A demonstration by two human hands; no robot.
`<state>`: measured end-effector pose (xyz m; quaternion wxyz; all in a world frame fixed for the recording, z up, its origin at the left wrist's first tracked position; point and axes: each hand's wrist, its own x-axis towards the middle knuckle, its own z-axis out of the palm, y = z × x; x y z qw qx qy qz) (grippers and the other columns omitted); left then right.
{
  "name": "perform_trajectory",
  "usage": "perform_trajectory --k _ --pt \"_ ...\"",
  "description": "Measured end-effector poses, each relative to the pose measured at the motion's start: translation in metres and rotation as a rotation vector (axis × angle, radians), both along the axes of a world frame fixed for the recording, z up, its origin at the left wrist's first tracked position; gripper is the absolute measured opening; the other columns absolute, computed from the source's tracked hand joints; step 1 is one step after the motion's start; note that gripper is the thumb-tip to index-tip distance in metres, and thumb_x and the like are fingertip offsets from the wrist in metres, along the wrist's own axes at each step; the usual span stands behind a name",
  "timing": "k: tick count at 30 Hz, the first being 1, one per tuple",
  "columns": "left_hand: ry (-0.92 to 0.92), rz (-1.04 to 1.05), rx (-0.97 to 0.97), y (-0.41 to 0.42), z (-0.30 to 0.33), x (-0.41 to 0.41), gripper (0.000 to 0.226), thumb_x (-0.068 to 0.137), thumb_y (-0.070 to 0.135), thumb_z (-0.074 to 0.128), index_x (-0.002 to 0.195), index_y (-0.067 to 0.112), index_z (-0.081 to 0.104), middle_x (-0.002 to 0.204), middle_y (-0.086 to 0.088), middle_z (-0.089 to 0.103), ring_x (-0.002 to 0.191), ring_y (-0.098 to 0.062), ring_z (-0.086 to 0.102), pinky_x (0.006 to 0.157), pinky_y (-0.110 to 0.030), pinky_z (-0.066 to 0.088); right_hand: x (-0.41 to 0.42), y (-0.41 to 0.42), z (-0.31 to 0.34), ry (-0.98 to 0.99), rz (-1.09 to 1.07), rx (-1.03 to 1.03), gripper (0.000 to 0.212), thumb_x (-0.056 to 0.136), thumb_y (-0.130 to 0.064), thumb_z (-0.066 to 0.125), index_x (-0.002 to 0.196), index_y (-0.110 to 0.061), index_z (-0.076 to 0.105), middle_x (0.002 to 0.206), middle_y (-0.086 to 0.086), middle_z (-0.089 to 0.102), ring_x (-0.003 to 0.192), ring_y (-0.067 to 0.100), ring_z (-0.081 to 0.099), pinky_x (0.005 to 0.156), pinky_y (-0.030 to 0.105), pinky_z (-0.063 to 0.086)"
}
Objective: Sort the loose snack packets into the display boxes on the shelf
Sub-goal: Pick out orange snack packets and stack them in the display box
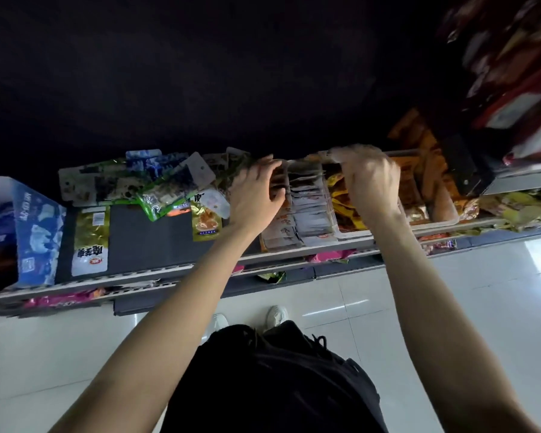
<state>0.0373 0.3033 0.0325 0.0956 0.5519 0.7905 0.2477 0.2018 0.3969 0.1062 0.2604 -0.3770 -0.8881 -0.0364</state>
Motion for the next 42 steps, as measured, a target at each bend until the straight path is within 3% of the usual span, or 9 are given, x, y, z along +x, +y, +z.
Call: perform_trajectory --k 6,10,14,17,20,26,32,36,42 --pt "0.169 -0.003 -0.121 0.028 -0.006 0.003 0.056 0.092 0.04 0.052 0.142 0.021 0.035 0.137 -0.007 0.049 0.122 -0.027 0.048 0.105 -0.04 0.037 -0.034 0.023 -0.019 -0.68 0.026 -0.029 0.033 0.076 -0.013 0.072 0.102 -0.034 0.071 0.075 -0.003 0.069 0.068 0.015 0.068 0.054 0.025 0.049" --pt "0.16 0.015 -0.106 0.022 -0.007 0.009 0.055 0.092 0.033 0.054 0.142 0.021 0.034 0.133 -0.008 0.052 0.12 -0.027 0.049 0.102 -0.038 0.036 -0.044 0.03 -0.039 -0.792 0.11 -0.21 0.019 0.088 -0.011 0.054 0.1 -0.019 0.068 0.089 0.004 0.07 0.082 0.023 0.068 0.062 0.032 0.049" --pt "0.151 -0.025 -0.144 0.014 -0.003 0.009 0.055 0.094 0.033 0.049 0.145 0.022 0.03 0.141 -0.005 0.044 0.129 -0.025 0.04 0.109 -0.036 0.028 -0.041 0.028 -0.049 -0.58 0.134 -0.373 0.032 0.098 -0.026 0.037 0.114 -0.011 0.06 0.11 0.013 0.065 0.102 0.03 0.061 0.082 0.037 0.046" --pt "0.207 -0.053 -0.118 0.001 0.004 0.007 0.052 0.096 0.033 0.045 0.145 0.021 0.031 0.147 0.0 0.038 0.135 -0.021 0.033 0.113 -0.036 0.023 -0.028 0.006 -0.043 -0.17 0.165 -0.284 0.034 0.093 -0.018 0.045 0.125 -0.011 0.057 0.114 0.013 0.064 0.11 0.031 0.057 0.098 0.042 0.042" --pt "0.284 -0.012 0.093 -0.033 0.007 0.0 0.039 0.092 0.03 0.046 0.129 0.018 0.054 0.125 -0.001 0.059 0.118 -0.021 0.05 0.102 -0.036 0.037 -0.025 -0.041 -0.034 0.135 0.231 -0.193 0.028 0.086 -0.007 0.049 0.108 -0.008 0.066 0.096 0.01 0.069 0.091 0.028 0.064 0.084 0.039 0.051" --pt "0.315 0.13 0.39 -0.147 -0.015 -0.046 0.01 0.083 0.017 0.062 0.092 0.018 0.066 0.078 0.008 0.066 0.076 -0.015 0.059 0.073 -0.03 0.041 -0.066 -0.139 -0.064 0.11 0.429 -0.32 0.026 0.08 -0.007 0.051 0.097 -0.012 0.07 0.074 0.003 0.068 0.061 0.022 0.063 0.046 0.022 0.044" --pt "0.071 0.391 -0.078 -0.23 -0.059 -0.139 0.038 0.088 0.033 0.059 0.12 0.013 0.053 0.108 -0.003 0.062 0.098 -0.023 0.059 0.078 -0.033 0.048 -0.148 -0.198 -0.127 -0.133 0.437 -0.464 0.027 0.076 -0.002 0.065 0.1 -0.012 0.071 0.095 0.006 0.071 0.089 0.027 0.065 0.075 0.035 0.056" --pt "0.027 0.43 -0.479 -0.237 -0.091 -0.2 0.067 0.087 0.048 0.057 0.139 0.013 0.032 0.136 -0.014 0.044 0.121 -0.033 0.045 0.097 -0.041 0.041 -0.194 -0.213 -0.161 -0.376 0.31 -0.586 0.037 0.094 -0.021 0.049 0.13 -0.014 0.052 0.138 0.01 0.046 0.127 0.031 0.039 0.105 0.04 0.032" --pt "0.118 0.379 -0.61 -0.23 -0.126 -0.241 0.072 0.088 0.054 0.051 0.144 0.018 0.022 0.144 -0.018 0.031 0.127 -0.04 0.033 0.099 -0.048 0.039 -0.213 -0.197 -0.189 -0.49 -0.034 -0.655 0.053 0.097 -0.036 0.04 0.143 -0.013 0.031 0.155 0.015 0.016 0.142 0.037 0.013 0.115 0.045 0.013"
